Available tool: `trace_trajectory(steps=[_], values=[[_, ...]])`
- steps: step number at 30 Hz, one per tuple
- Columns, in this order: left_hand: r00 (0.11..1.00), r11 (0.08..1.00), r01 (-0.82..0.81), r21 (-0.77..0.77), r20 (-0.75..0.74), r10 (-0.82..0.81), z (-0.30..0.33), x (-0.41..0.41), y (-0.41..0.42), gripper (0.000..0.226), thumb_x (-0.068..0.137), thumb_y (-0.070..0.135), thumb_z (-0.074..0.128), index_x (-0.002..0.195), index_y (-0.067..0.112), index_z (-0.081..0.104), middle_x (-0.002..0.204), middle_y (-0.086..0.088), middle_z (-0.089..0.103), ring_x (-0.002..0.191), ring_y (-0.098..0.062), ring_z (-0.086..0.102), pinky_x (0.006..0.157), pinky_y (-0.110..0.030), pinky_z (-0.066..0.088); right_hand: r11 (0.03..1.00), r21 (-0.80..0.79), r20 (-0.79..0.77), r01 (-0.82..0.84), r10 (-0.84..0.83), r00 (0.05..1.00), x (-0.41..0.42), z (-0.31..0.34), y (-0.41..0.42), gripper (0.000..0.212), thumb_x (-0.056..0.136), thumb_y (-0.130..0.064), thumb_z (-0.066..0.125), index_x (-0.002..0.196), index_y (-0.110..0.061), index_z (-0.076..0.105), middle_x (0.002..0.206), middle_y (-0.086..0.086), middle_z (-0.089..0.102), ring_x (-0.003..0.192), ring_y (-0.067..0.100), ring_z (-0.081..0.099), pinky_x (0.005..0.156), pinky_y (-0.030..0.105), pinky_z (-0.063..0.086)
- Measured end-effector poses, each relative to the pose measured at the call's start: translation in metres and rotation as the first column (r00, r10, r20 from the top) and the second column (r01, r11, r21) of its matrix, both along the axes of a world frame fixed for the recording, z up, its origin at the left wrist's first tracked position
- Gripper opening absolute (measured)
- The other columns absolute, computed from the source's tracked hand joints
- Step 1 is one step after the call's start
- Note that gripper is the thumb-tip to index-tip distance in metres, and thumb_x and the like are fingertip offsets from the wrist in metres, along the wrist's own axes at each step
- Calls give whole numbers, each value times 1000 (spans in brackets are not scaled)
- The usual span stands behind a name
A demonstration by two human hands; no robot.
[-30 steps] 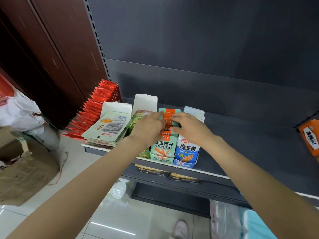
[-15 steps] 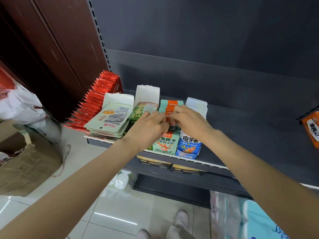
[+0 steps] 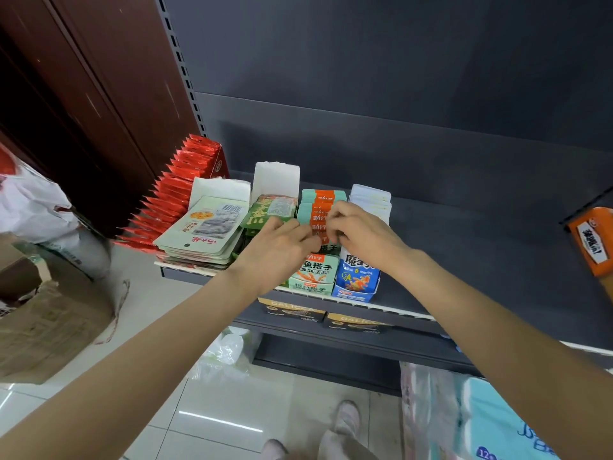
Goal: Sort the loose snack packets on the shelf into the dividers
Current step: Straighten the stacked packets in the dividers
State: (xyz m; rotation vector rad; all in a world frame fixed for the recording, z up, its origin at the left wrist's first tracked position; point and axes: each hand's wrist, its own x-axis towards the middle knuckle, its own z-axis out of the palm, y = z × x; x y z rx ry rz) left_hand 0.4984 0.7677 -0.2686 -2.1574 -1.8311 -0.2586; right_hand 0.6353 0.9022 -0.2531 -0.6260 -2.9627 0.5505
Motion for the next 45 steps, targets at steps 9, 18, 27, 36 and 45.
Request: trace_trajectory(steps=[9,18,27,36,45], values=[[996,995,85,-47,19,-85,-3,-4,-11,14,71,11,76,71,19,65,70,7,67,78,-20,59,75,-33,29,994,40,175,-101,92,980,2,3,-3,49,78,-53,65,111,-17,68,135,-6,35,122,10,35,90,25,36],[988,992,117,-40,111,-112,-6,-9,-16,14,68,18,79,74,22,68,96,6,67,90,-19,57,79,-34,29,962,233,183,-139,98,978,-4,-6,-12,30,84,-37,61,100,-13,70,138,-3,32,116,13,37,85,26,34],[997,997,74,-29,38,-73,-5,-8,-18,11,71,18,78,79,20,71,85,4,64,80,-19,57,74,-34,31,953,237,192,-188,143,971,-1,-13,-12,37,87,-45,58,101,-13,70,140,-2,34,123,17,36,99,31,35],[983,970,-140,-197,89,160,10,-4,-10,16,86,8,63,99,14,70,131,-3,54,106,-20,59,92,-37,35,997,-73,201,5,9,979,-26,-10,7,21,93,-17,56,104,-2,65,134,-3,40,117,14,43,101,35,39],[933,906,-342,-248,-201,297,22,25,9,32,86,-1,49,116,9,57,121,-8,42,112,-24,40,90,-36,32,991,108,135,79,-93,986,-17,-2,1,23,87,-23,62,107,-16,54,116,-1,44,103,18,48,78,31,45]])
